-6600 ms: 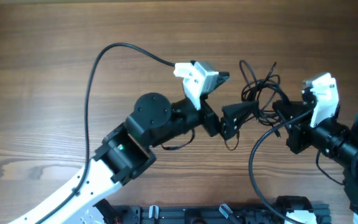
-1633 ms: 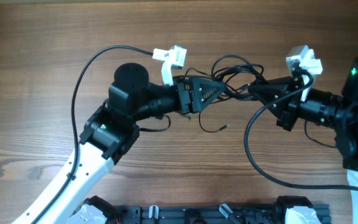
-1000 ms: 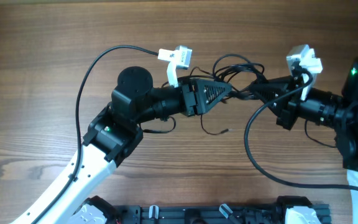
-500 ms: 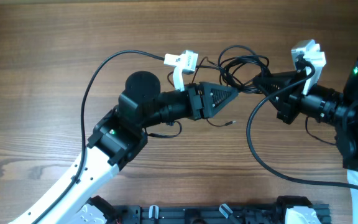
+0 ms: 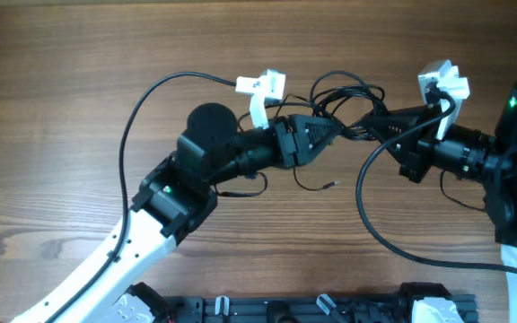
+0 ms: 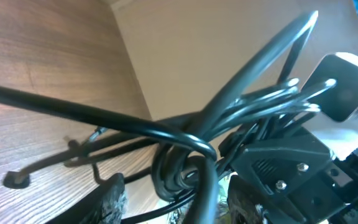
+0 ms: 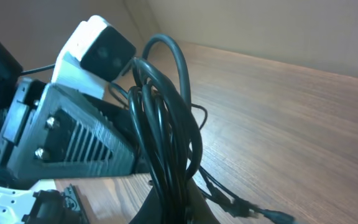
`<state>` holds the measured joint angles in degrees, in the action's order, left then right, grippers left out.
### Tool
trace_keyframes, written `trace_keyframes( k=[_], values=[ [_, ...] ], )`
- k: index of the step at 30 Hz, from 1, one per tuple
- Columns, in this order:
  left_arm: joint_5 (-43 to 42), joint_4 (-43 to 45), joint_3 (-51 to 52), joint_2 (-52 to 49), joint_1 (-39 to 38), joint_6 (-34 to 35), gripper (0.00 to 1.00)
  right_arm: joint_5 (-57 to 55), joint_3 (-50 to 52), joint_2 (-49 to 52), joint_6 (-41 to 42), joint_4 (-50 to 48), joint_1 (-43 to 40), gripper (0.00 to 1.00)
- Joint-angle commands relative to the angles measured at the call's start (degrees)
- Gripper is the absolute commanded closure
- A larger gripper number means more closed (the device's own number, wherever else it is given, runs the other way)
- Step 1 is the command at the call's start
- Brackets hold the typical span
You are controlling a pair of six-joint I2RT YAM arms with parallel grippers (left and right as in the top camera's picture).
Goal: Untangle cables
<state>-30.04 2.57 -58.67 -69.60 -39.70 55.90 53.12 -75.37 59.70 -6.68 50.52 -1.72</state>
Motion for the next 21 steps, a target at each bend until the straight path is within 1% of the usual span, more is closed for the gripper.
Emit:
trace_keyframes(
  k=[1,7,15,21],
  values=[
    [0.52,1.92,-0.59,-0.44,-2.40,0.11,0.46,2.34,0.02,0.09,-0.70,-0.17,-0.15,0.96],
    [0.57,4.15,-0.59,-0.44,-4.76,0.09,0.45,1.73,0.02,0.09,-0.79,-0.20,-0.17,0.96],
    [1.99,4.13,-0.59,-0.50,-4.83,0.09,0.45,2.45,0.02,0.09,-0.76,0.20,-0.15,0.96],
    [7.45,4.11,-0.59,-0.50,-4.83,0.07,0.45,2.43,0.02,0.09,-1.05,2.16,-0.15,0.96]
  ],
)
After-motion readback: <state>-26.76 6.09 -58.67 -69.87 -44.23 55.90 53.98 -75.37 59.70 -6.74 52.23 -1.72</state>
